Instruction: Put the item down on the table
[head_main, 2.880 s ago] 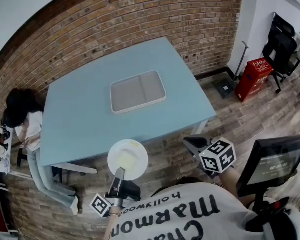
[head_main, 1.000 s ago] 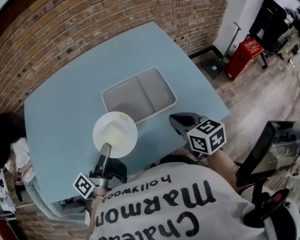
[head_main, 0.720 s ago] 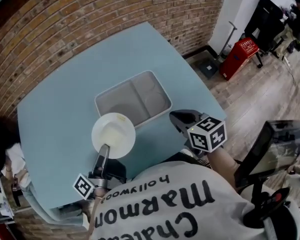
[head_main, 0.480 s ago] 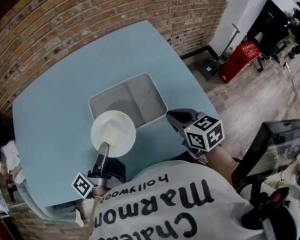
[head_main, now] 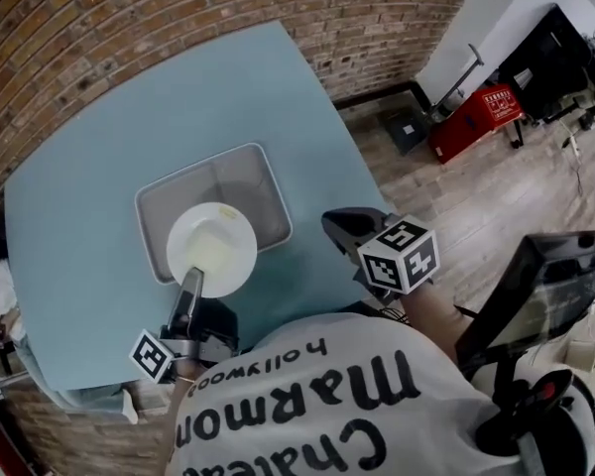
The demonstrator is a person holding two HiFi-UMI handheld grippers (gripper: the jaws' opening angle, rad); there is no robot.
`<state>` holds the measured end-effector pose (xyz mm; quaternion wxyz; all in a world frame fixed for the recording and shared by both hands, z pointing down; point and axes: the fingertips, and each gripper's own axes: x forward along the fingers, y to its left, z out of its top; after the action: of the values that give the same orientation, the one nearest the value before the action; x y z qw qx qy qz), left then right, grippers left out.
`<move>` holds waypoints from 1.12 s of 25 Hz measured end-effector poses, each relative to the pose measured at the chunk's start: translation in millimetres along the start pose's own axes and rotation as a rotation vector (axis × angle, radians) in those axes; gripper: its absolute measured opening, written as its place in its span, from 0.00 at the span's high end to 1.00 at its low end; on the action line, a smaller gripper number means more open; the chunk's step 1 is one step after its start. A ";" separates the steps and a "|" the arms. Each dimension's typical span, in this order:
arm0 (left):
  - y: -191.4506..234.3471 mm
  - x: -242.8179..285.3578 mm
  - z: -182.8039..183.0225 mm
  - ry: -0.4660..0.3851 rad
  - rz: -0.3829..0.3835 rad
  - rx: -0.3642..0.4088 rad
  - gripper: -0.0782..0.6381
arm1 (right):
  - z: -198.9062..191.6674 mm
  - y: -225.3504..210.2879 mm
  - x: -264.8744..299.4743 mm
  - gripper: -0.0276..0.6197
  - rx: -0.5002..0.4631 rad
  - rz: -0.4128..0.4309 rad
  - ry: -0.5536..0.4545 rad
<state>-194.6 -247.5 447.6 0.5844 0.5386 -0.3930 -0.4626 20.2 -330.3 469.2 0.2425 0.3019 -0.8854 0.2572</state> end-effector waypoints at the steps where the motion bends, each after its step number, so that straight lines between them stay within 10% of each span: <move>1: 2.5 3.9 -4.2 -0.010 0.004 0.004 0.84 | -1.3 -6.2 -1.4 0.94 0.001 0.008 0.007; 11: 27.6 41.1 -8.2 -0.182 0.074 0.052 0.84 | -7.5 -49.1 -10.6 0.94 -0.007 0.123 0.069; 28: 67.2 104.3 -5.5 -0.047 0.175 0.037 0.84 | -16.6 -30.1 13.6 0.94 0.084 0.082 0.067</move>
<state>-154.0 -347.2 509.6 0.6029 0.5021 -0.4607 -0.4149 35.1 -346.6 498.9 0.2483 0.2667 -0.8768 0.3138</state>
